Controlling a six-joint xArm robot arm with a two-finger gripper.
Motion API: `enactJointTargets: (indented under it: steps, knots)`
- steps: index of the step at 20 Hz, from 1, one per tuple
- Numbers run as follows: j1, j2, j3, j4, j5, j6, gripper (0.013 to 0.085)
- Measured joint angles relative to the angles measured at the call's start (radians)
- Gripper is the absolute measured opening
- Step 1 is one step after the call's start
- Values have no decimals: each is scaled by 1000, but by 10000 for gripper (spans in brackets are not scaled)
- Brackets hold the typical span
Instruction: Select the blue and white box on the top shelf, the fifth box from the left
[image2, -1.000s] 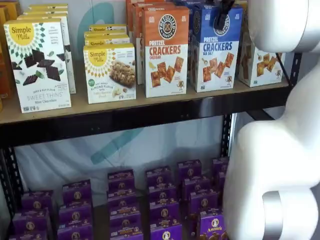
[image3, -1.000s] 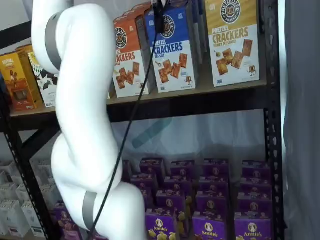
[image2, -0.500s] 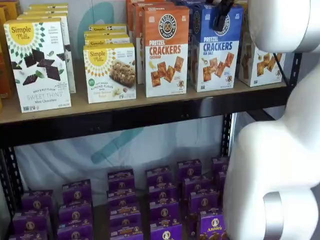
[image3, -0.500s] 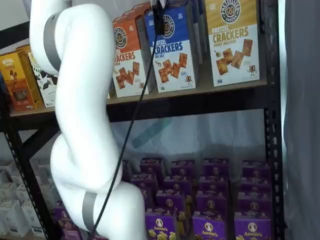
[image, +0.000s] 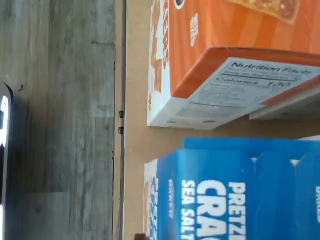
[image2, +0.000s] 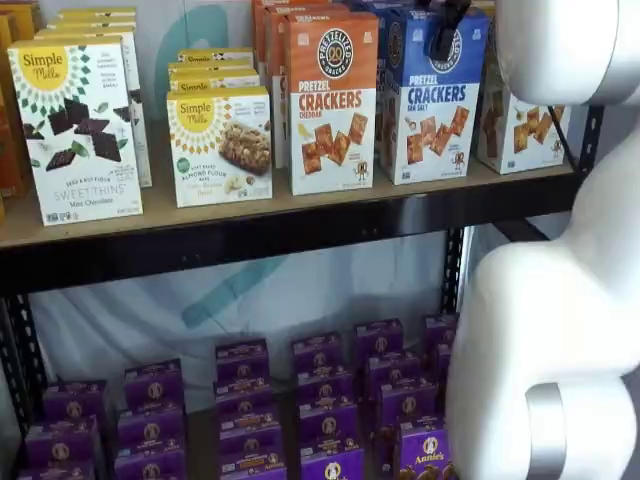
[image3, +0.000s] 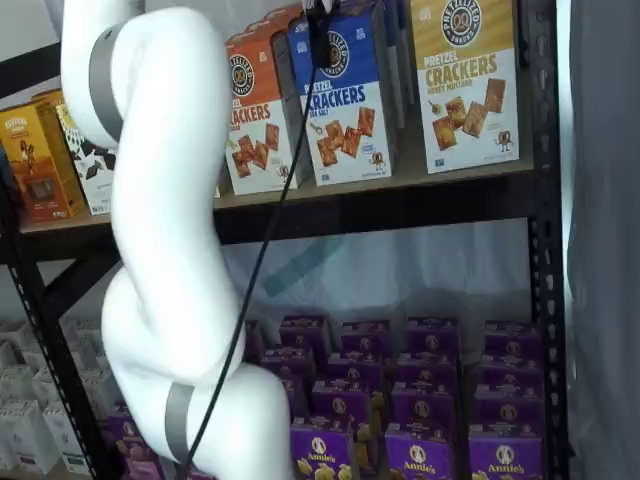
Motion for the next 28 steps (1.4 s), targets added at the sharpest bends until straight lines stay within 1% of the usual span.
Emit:
enactJointTargets:
  steps: [1, 2, 3, 8, 9, 10, 12, 15, 22, 28]
  knots:
    - [-1, 0, 0, 1, 1, -1, 730]
    - [-2, -1, 0, 1, 2, -2, 730]
    - [-4, -2, -1, 2, 4, -2, 690]
    - [-7, -7, 1, 3, 4, -5, 690]
    - [-7, -9, 2, 2, 3, -6, 650]
    - [-8, -10, 3, 2, 3, -6, 650]
    - [-9, -12, 4, 3, 3, -7, 570]
    - [-10, -12, 0, 2, 10, -7, 570]
    - [-9, -16, -24, 9, 60, 2, 570]
    - [5, -49, -15, 1, 127, 18, 570]
